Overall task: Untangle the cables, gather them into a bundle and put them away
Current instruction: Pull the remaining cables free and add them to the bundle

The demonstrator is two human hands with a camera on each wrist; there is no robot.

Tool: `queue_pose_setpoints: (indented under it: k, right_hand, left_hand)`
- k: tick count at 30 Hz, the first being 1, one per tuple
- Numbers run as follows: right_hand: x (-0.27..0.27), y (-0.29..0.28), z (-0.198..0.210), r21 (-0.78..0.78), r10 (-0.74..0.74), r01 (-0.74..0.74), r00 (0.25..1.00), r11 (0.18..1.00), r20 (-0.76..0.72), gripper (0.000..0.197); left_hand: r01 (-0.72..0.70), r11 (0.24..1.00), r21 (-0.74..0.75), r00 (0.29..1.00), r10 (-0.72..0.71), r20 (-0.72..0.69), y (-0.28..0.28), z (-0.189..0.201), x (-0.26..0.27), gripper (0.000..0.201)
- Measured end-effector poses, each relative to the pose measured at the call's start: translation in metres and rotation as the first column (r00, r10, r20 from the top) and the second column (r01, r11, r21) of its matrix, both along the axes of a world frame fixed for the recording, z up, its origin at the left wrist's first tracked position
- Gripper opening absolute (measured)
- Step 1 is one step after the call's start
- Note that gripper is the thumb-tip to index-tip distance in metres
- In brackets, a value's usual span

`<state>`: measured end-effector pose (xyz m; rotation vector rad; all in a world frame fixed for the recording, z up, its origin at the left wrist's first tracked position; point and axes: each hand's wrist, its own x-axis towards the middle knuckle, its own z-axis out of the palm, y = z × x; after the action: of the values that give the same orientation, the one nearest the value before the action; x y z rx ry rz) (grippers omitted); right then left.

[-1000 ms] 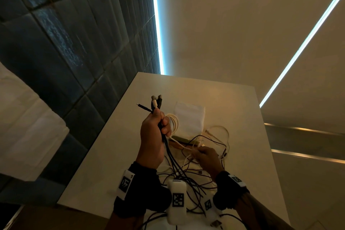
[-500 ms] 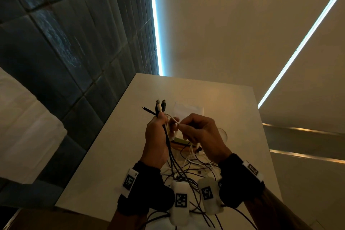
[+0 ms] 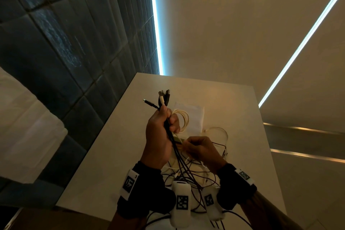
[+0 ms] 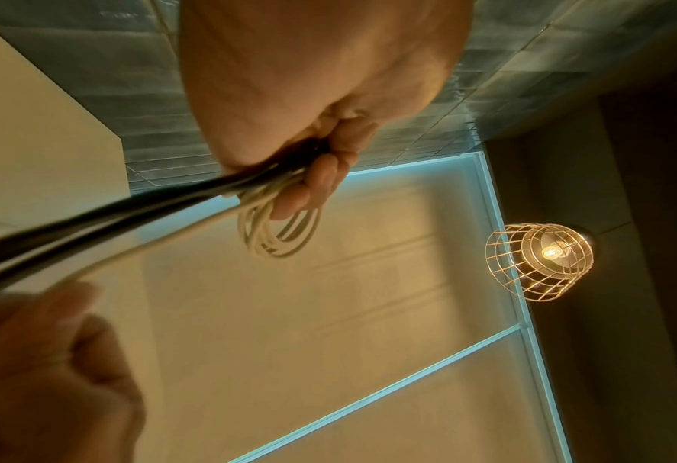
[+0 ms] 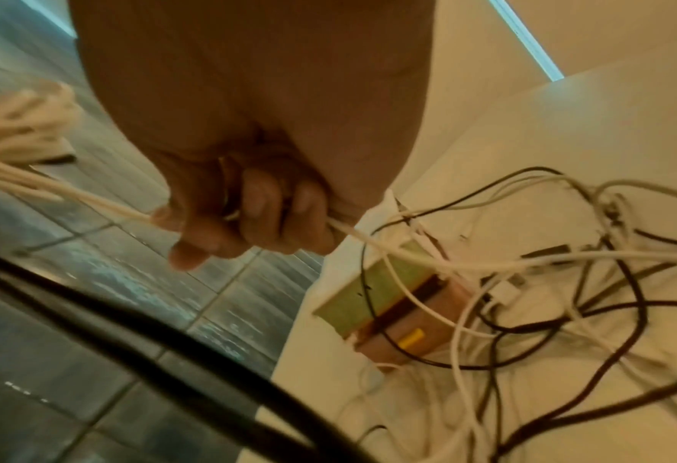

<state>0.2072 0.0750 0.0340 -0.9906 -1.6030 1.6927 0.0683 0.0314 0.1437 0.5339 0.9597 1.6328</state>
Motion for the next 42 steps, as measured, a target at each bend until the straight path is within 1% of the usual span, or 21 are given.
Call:
queue_pose_setpoints:
  k: [2, 4, 7, 8, 10, 12, 15, 17, 19, 21, 23, 24, 25, 26, 27, 28, 30, 33, 37, 39, 42]
  right_hand:
    - [0.002, 0.004, -0.023, 0.149, -0.069, 0.047, 0.988, 0.988, 0.142, 0.039]
    - [0.005, 0.006, -0.041, 0.265, -0.176, 0.107, 0.952, 0.958, 0.25, 0.041]
    - [0.009, -0.001, -0.052, 0.291, -0.203, 0.138, 0.957, 0.947, 0.209, 0.036]
    - [0.01, -0.004, -0.052, 0.266, -0.196, 0.144, 0.964, 0.953, 0.182, 0.037]
    - [0.013, -0.008, -0.051, 0.156, -0.191, 0.172, 0.975, 0.973, 0.115, 0.043]
    - [0.017, -0.008, -0.056, 0.111, -0.172, 0.161, 0.98, 0.981, 0.101, 0.048]
    - [0.022, -0.007, -0.071, 0.231, -0.149, 0.103, 0.971, 0.968, 0.189, 0.048]
    - [0.027, -0.01, -0.079, 0.335, -0.167, 0.057, 0.936, 0.94, 0.31, 0.043]
    - [0.027, -0.011, -0.079, 0.402, -0.171, -0.025, 0.879, 0.915, 0.444, 0.038]
    - [0.023, -0.007, -0.073, 0.417, -0.162, -0.077, 0.846, 0.905, 0.508, 0.035]
    - [0.016, 0.002, -0.063, 0.401, -0.195, -0.035, 0.832, 0.916, 0.52, 0.036]
    - [0.013, 0.008, -0.053, 0.369, -0.226, 0.032, 0.838, 0.929, 0.497, 0.036]
    - [0.009, 0.013, -0.041, 0.294, -0.261, 0.137, 0.859, 0.946, 0.44, 0.036]
    - [0.004, 0.016, -0.027, 0.201, -0.296, 0.238, 0.889, 0.95, 0.35, 0.036]
    - [0.0, 0.018, -0.01, 0.126, -0.318, 0.295, 0.915, 0.947, 0.249, 0.034]
    - [-0.004, 0.017, 0.009, 0.092, -0.321, 0.31, 0.934, 0.946, 0.154, 0.032]
    - [-0.012, 0.01, 0.045, 0.125, -0.261, 0.256, 0.965, 0.959, 0.023, 0.028]
    - [-0.021, -0.006, 0.078, 0.217, -0.106, 0.118, 0.992, 0.969, -0.068, 0.021]
    - [-0.016, -0.016, 0.085, 0.216, -0.002, 0.036, 0.988, 0.976, -0.156, 0.019]
    - [-0.012, -0.019, 0.084, 0.229, 0.012, 0.031, 0.983, 0.973, -0.183, 0.016]
    - [-0.009, -0.018, 0.078, 0.277, 0.018, 0.029, 0.986, 0.96, -0.164, 0.012]
  left_hand:
    - [0.004, 1.0, -0.004, 1.0, -0.004, 0.006, 0.0, -0.001, -0.001, 0.033]
    - [0.0, 1.0, -0.013, 1.0, 0.0, 0.019, 0.0, -0.002, -0.003, 0.033]
    - [-0.017, 0.999, -0.029, 0.998, 0.019, 0.057, 0.0, -0.001, -0.007, 0.033]
    - [-0.024, 0.999, -0.034, 0.997, 0.027, 0.077, 0.001, -0.001, -0.009, 0.034]
    - [-0.042, 0.998, -0.043, 0.993, 0.047, 0.11, 0.001, -0.002, -0.014, 0.034]
    - [-0.067, 0.996, -0.051, 0.988, 0.073, 0.134, 0.002, -0.003, -0.019, 0.034]
    - [-0.095, 0.993, -0.071, 0.985, 0.104, 0.137, 0.003, -0.005, -0.024, 0.035]
    - [-0.1, 0.991, -0.094, 0.986, 0.111, 0.123, 0.004, -0.007, -0.024, 0.035]
    - [-0.106, 0.986, -0.126, 0.99, 0.117, 0.079, 0.004, -0.011, -0.022, 0.034]
    - [-0.11, 0.981, -0.161, 0.994, 0.111, -0.003, 0.005, -0.015, -0.021, 0.034]
    - [-0.112, 0.976, -0.188, 0.991, 0.096, -0.089, 0.006, -0.016, -0.02, 0.034]
    - [-0.117, 0.974, -0.196, 0.987, 0.092, -0.131, 0.006, -0.016, -0.019, 0.035]
    - [-0.126, 0.971, -0.203, 0.98, 0.091, -0.174, 0.005, -0.015, -0.017, 0.036]
    - [-0.136, 0.968, -0.21, 0.973, 0.09, -0.215, 0.005, -0.014, -0.015, 0.037]
    - [-0.144, 0.965, -0.218, 0.965, 0.089, -0.247, 0.005, -0.013, -0.013, 0.037]
    - [-0.153, 0.962, -0.225, 0.959, 0.089, -0.269, 0.005, -0.013, -0.01, 0.038]
    - [-0.162, 0.959, -0.234, 0.95, 0.087, -0.3, 0.006, -0.013, -0.004, 0.037]
    - [-0.166, 0.954, -0.25, 0.942, 0.078, -0.327, 0.006, -0.009, 0.0, 0.035]
    - [-0.161, 0.961, -0.223, 0.957, 0.096, -0.275, 0.005, -0.006, -0.003, 0.03]
    - [-0.129, 0.968, -0.217, 0.963, 0.07, -0.261, 0.004, -0.004, -0.003, 0.033]
    - [-0.049, 0.985, -0.165, 0.983, 0.018, -0.183, 0.0, 0.003, 0.001, 0.04]
